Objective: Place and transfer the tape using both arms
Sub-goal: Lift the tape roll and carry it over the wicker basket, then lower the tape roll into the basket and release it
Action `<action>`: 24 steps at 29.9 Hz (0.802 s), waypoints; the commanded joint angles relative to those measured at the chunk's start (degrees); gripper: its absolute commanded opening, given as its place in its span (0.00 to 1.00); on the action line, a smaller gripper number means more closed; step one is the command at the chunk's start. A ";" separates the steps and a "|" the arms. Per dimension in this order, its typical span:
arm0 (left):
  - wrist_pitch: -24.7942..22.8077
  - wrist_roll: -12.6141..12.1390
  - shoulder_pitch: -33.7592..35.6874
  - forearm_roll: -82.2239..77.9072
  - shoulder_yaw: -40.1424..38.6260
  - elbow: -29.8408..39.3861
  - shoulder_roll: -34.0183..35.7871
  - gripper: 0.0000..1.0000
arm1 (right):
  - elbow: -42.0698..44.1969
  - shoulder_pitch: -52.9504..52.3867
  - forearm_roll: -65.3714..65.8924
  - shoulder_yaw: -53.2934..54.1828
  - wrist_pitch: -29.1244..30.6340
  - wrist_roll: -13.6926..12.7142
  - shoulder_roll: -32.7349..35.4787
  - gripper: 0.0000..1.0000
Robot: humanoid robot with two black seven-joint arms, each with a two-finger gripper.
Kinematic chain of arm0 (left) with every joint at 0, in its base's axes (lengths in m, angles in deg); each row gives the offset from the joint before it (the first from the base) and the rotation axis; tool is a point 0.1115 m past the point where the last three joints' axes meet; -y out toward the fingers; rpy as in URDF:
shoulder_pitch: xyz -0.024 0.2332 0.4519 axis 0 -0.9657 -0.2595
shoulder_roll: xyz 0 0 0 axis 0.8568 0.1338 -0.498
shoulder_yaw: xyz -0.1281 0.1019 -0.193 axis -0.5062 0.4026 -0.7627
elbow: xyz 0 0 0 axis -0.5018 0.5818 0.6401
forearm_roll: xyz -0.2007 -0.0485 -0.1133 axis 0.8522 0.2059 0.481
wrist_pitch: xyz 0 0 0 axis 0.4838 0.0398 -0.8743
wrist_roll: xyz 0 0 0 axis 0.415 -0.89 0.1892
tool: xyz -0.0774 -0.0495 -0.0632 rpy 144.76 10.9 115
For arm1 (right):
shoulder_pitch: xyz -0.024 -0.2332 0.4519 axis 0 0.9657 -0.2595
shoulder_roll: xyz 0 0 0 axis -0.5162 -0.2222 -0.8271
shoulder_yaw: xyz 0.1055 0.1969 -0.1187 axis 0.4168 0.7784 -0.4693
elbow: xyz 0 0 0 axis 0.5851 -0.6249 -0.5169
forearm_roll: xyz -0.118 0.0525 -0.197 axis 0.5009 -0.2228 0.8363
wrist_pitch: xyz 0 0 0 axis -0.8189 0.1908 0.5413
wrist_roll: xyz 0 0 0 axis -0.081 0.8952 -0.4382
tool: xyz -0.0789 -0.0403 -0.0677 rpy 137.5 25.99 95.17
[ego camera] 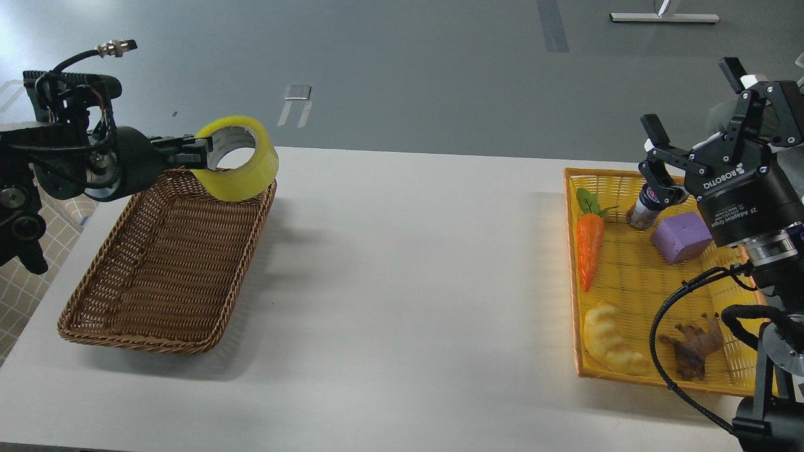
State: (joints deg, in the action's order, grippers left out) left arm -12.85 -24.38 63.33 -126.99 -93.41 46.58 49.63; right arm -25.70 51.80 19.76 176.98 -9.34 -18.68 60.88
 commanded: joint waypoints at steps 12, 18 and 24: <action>0.00 4.71 -8.20 -0.67 0.45 -6.96 2.12 0.00 | 0.11 0.09 0.00 -0.79 0.00 0.03 0.00 1.00; 2.16 8.39 -11.02 -0.67 0.54 -12.14 1.42 0.00 | 0.11 0.17 0.00 -0.79 0.00 -0.06 0.00 1.00; 2.25 10.51 -11.63 -0.58 0.45 -15.23 -1.39 0.00 | 0.11 0.44 0.17 -1.14 0.00 -0.06 0.00 1.00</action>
State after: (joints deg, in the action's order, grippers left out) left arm -10.64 -14.49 51.86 -127.61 -92.82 32.06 49.83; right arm -25.58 52.16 19.83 175.98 -9.34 -18.72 60.88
